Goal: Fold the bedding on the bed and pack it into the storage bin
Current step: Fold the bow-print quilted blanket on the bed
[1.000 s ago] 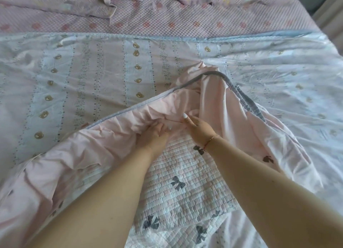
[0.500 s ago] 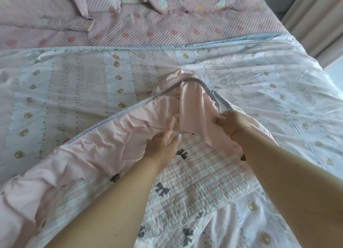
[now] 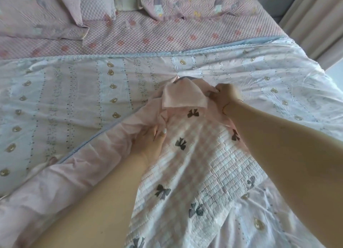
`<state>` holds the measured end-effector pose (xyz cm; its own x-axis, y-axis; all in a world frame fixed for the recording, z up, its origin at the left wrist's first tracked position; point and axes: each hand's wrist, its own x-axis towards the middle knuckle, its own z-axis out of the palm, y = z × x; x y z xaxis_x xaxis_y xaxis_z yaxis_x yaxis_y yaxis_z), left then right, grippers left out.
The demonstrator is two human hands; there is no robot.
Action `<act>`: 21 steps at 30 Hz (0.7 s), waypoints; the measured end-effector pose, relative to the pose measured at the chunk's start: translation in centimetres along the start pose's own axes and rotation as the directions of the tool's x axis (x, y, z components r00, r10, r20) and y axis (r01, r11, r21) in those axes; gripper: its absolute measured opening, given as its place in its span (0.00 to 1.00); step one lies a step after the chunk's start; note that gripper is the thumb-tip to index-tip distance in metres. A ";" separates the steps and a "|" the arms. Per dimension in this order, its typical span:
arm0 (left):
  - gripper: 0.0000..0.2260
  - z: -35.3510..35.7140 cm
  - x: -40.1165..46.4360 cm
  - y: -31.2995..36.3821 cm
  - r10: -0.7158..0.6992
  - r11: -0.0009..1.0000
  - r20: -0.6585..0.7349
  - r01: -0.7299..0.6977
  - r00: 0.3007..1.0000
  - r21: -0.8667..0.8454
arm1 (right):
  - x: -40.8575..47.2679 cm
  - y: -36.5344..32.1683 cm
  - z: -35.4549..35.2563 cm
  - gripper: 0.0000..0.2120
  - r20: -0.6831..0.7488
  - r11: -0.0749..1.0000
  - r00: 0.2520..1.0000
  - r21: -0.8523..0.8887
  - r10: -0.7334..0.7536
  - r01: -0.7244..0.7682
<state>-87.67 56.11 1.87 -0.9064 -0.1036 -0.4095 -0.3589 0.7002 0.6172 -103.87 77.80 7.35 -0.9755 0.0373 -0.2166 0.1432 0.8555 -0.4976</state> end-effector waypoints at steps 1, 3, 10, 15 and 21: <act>0.27 0.0 -0.1 -0.1 -0.010 1.000 -0.009 0.010 1.000 -0.011 | -0.2 0.3 0.4 0.14 0.030 0.996 0.999 -0.087 0.010 -0.007; 0.31 0.2 -0.7 -0.3 -0.014 0.999 -0.032 0.013 0.999 -0.033 | -1.3 1.2 0.6 0.10 0.054 0.989 0.998 -0.148 0.027 -0.019; 0.25 1.5 -4.3 0.8 0.018 0.998 -0.044 -0.021 0.999 -0.067 | -8.2 4.3 -0.7 0.30 -0.200 0.991 0.972 -0.084 -0.122 0.107; 0.25 3.0 -8.1 2.4 0.087 0.996 -0.009 -0.087 0.996 0.016 | -13.7 6.6 -0.8 0.26 -0.232 0.998 0.971 0.025 -0.050 0.057; 0.25 6.0 -12.6 5.6 0.281 0.952 0.042 -0.284 0.959 0.113 | -17.8 9.1 -1.1 0.19 -0.348 0.987 0.926 0.122 0.144 -0.108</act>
<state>-76.91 65.58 6.43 -0.9604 0.1271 -0.2478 -0.0594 0.7759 0.6281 -85.43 85.49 7.58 -0.9411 0.3375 0.0196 0.2668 0.7771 -0.5700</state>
